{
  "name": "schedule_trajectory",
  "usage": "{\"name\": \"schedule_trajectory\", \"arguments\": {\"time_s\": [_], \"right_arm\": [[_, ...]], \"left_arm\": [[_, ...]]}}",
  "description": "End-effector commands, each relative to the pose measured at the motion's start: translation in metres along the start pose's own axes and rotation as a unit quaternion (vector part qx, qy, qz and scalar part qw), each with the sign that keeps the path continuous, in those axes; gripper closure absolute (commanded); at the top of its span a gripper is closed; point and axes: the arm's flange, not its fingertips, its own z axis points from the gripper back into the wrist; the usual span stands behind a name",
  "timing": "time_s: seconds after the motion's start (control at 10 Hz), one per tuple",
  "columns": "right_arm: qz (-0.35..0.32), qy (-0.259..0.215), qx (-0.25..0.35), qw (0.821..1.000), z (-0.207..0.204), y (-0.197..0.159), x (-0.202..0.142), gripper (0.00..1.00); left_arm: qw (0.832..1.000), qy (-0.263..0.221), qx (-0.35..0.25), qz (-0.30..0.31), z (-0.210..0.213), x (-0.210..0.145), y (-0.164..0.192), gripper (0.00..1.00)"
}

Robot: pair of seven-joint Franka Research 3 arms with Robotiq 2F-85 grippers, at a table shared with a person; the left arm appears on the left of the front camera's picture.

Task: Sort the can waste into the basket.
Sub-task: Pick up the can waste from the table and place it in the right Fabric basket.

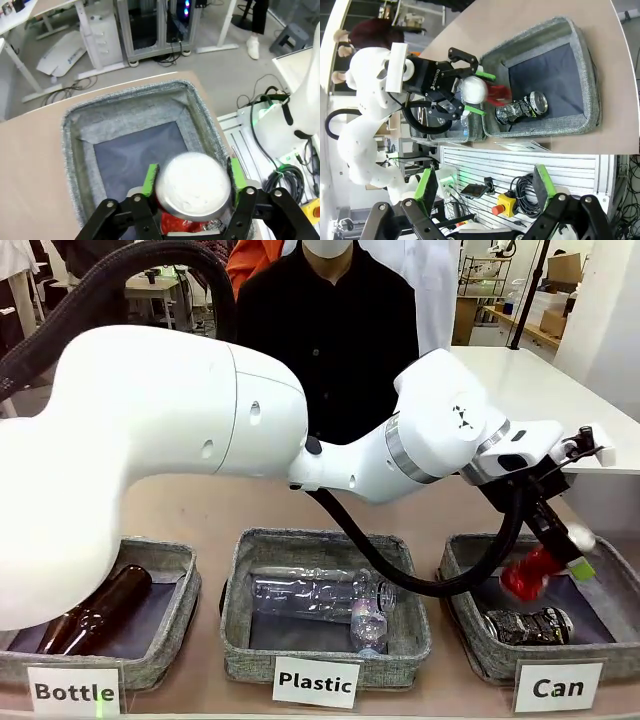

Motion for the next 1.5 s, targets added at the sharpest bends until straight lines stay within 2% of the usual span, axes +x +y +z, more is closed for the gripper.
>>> {"name": "schedule_trajectory", "arguments": {"time_s": [0.0,0.2,0.3,0.6,0.8,0.9,1.0,1.1,1.3,1.4], "right_arm": [[0.003,0.001,0.004,1.000,0.000,0.000,0.000,0.00],[0.003,0.001,0.004,1.000,0.000,0.000,0.000,0.00],[0.000,0.000,0.000,1.000,0.000,0.000,0.000,0.00],[0.014,0.058,-0.028,0.998,-0.034,0.019,0.027,0.00],[0.016,0.078,-0.039,0.996,-0.070,0.041,0.052,0.00],[0.027,0.086,-0.036,0.995,-0.094,0.056,0.063,0.00],[0.041,0.107,-0.039,0.993,-0.121,0.072,0.072,0.00],[0.056,0.121,-0.039,0.990,-0.154,0.088,0.081,0.00],[0.079,0.148,0.028,0.985,-0.228,0.122,0.093,0.00],[0.075,0.145,0.089,0.983,-0.252,0.131,0.097,0.00]], "left_arm": [[1.000,0.003,0.011,-0.005,0.009,0.001,-0.006,0.00],[1.000,-0.003,0.014,0.010,0.021,0.001,-0.007,0.00],[0.999,-0.008,0.020,0.034,0.044,-0.003,-0.010,0.00],[0.989,-0.002,0.049,0.142,0.155,-0.048,-0.039,0.00],[0.972,0.034,0.041,0.227,0.223,-0.088,-0.080,0.00],[0.966,0.028,0.033,0.256,0.257,-0.108,-0.096,0.00],[0.956,0.001,0.053,0.287,0.289,-0.132,-0.115,0.00],[0.943,-0.039,0.075,0.321,0.322,-0.161,-0.128,0.00],[0.892,-0.129,0.118,0.416,0.390,-0.242,-0.157,0.00],[0.862,-0.150,0.124,0.468,0.409,-0.285,-0.173,0.00]]}}
